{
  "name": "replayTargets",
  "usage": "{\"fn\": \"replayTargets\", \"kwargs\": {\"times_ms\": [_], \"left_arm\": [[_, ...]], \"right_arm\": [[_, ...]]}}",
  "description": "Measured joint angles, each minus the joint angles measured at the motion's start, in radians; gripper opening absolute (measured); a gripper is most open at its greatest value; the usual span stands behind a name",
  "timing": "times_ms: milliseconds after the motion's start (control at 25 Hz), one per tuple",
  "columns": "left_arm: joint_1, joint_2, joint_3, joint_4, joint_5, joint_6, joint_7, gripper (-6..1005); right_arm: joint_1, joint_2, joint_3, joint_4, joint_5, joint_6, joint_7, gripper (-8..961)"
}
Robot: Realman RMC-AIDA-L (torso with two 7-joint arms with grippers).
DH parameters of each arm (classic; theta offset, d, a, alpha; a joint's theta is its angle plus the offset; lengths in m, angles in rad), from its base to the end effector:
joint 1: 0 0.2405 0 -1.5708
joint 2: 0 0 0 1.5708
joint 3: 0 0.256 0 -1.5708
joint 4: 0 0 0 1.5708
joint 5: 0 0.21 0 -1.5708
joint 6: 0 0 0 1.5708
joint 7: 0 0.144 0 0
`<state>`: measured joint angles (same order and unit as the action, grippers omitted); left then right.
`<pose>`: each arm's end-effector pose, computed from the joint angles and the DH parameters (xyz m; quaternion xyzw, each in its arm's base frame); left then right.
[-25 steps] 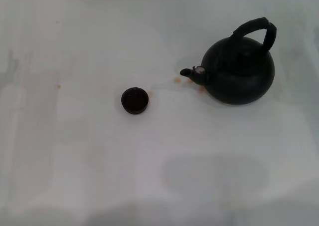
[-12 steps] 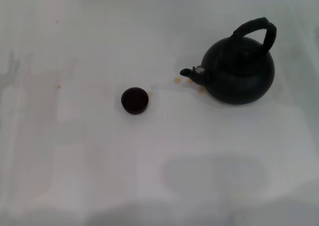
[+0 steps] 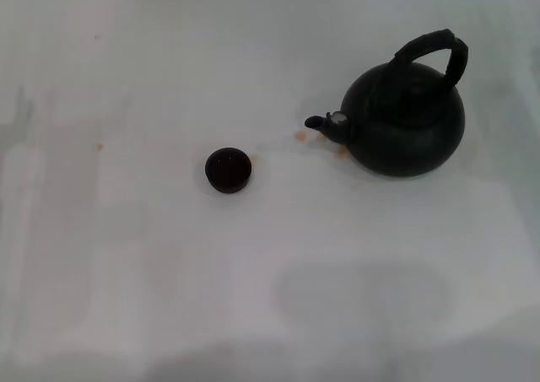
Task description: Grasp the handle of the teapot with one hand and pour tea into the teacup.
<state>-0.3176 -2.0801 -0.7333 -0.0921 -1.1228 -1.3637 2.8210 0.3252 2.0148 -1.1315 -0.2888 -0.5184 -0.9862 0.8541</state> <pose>-0.3697 0.2792 0.0226 -0.5847 -0.2896 -0.3619 0.6658 0.3799 0.3290 0.0455 -0.6477 0.3939 0.3562 0.5463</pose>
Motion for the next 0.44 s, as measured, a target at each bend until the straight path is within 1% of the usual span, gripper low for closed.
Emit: {"fn": "replayTargets", "kwargs": {"times_ms": [200,440], "left_arm": [[-0.002,0.000,0.000,0.000,0.000,0.000,0.000,861],[-0.007,0.001,0.000,0.000,0.000,0.000,0.000,861]], "right_arm": [[0.004,0.000,-0.008,0.000,-0.002,-0.034,-0.034,574],[0.034,0.002,-0.010,0.002,-0.005,-0.042,-0.059,574]]}}
